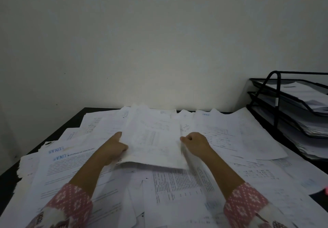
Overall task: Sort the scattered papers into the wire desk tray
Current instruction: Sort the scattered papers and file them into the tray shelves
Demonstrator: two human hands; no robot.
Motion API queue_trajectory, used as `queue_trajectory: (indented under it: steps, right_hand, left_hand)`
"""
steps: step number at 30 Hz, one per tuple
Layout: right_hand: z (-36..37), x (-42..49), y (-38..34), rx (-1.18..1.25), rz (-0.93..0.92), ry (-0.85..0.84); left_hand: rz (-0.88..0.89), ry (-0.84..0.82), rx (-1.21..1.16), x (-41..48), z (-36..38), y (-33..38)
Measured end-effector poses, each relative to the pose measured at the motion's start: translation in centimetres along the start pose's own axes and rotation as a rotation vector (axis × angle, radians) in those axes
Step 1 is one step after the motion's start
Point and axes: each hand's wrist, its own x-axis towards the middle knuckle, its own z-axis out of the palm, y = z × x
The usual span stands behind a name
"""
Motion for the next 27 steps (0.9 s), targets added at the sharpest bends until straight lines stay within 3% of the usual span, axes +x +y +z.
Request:
queue_trajectory:
  steps: [5, 14, 19, 25, 27]
  right_hand:
    - [-0.1, 1.0, 1.5, -0.235, 0.085, 0.001]
    - [4.2, -1.2, -3.3, -0.387, -0.079, -0.029]
    - [6.4, -1.5, -4.9, -0.352, -0.07, -0.048]
    - [4.0, -0.6, -6.1, -0.238, 0.083, -0.13]
    - [4.0, 0.4, -5.6, -0.103, 0.11, -0.111]
  left_hand:
    - [0.009, 0.112, -0.091, -0.5, -2.0, -2.3]
    - [-0.104, 0.255, -0.317, -0.4, -5.1, -4.8]
    - [-0.133, 0.297, -0.411, -0.7, -6.2, -5.6]
    - [-0.091, 0.294, -0.461, -0.4, -6.2, -6.1]
    - [-0.095, 0.294, -0.468, -0.2, -6.1, -6.3]
